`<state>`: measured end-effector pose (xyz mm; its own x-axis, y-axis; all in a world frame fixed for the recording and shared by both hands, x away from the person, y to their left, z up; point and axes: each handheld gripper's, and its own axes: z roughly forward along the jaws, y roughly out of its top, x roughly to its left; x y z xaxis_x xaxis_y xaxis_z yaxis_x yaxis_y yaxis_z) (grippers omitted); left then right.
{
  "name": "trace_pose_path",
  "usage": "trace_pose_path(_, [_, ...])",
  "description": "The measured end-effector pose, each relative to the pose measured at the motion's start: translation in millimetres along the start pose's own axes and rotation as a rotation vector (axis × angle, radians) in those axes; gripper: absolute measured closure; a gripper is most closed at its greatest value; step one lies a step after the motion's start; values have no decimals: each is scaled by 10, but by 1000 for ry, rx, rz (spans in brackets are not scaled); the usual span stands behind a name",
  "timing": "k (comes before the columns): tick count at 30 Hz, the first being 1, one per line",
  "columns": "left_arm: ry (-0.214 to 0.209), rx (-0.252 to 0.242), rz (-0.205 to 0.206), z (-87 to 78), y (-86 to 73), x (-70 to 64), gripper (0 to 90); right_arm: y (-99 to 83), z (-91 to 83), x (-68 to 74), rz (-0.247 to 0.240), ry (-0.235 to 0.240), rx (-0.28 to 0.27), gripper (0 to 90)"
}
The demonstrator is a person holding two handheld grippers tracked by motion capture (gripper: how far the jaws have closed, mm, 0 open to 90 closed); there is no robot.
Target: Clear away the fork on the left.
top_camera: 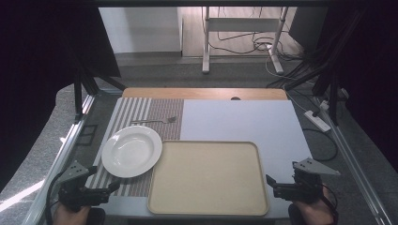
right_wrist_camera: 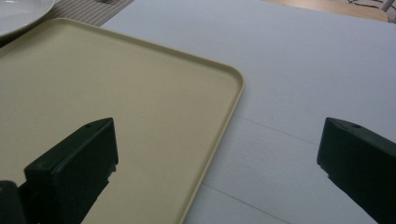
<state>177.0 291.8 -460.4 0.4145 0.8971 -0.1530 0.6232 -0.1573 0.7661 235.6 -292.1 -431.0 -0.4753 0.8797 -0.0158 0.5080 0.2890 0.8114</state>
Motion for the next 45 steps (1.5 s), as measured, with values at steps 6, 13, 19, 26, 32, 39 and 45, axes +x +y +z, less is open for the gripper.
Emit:
trace_pose_path(6, [-1,-1,-4,0,-1,9,0,4,13,16,-18,3,11,0])
trace_pose_path(13, [-9,-6,-15,-8,-7,24,0,5,14,21,-25,5,11,0])
trace_pose_path(19, [-7,4,-17,-2,-2,26,0,7,20,23,-26,5,19,0])
trace_pose_path(26, [4,16,-9,8,8,8,0,7,27,27,-30,5,23,0])
trace_pose_path(32, [38,21,-1,-5,42,41,0,13,40,30,-32,9,36,0])
trace_pose_path(39, [41,42,6,57,61,61,0,17,51,36,-36,12,42,0])
trace_pose_path(45, [25,55,15,124,110,55,0,19,56,39,-39,13,46,0])
